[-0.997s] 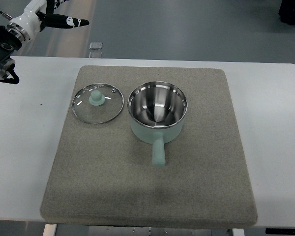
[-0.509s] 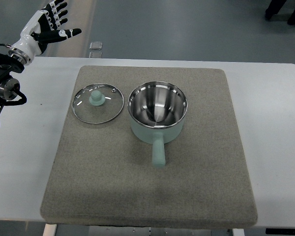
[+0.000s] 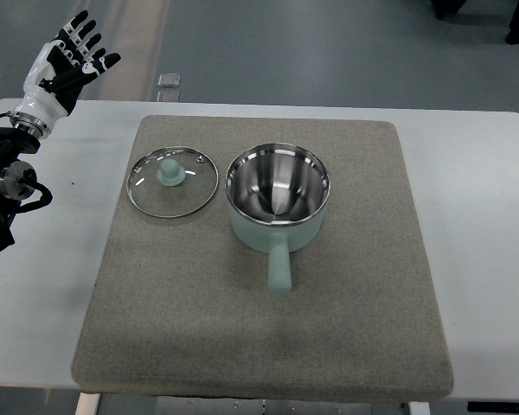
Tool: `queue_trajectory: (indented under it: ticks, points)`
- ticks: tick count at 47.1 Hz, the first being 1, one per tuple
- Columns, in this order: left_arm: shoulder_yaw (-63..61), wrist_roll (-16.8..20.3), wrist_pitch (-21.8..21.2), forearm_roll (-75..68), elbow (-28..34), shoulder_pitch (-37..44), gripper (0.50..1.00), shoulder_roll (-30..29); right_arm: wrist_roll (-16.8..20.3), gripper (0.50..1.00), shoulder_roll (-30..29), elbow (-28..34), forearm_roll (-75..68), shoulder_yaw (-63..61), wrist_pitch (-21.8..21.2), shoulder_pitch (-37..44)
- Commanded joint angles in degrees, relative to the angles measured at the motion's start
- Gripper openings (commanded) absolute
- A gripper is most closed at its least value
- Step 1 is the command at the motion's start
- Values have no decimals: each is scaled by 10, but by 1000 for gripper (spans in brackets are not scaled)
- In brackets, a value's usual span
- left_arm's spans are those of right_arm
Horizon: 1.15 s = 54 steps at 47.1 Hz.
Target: Place lid left of pot with left hand
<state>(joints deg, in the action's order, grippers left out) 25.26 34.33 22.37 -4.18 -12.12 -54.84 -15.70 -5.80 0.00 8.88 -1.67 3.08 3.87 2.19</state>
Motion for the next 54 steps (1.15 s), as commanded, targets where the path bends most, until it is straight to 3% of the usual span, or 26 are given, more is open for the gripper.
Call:
queue_trajectory:
  ticks: [1, 4, 8, 11, 22, 40, 54]
  points:
    - [-2, -23, -8, 46, 3, 0, 1000, 3, 0, 921, 0, 0, 0, 0, 0, -1]
    - [-3, -44, -16, 72, 0, -2, 1000, 7, 0, 921, 0, 0, 0, 0, 0, 0]
    - [0, -109, -64, 90, -3, -5, 1000, 23, 0, 921, 0, 0, 0, 0, 0, 0]
    - [1, -131, -83, 102, -4, -6, 1000, 30, 0, 921, 0, 0, 0, 0, 0, 0]
    - [24, -113, -33, 145, -4, -7, 1000, 41, 0, 921, 0, 0, 0, 0, 0, 0]
    - [24, -76, -31, 141, -4, -4, 1000, 51, 0, 921, 0, 0, 0, 0, 0, 0]
    - [24, -76, -34, 140, -4, -3, 1000, 67, 0, 921, 0, 0, -1, -4, -2, 0]
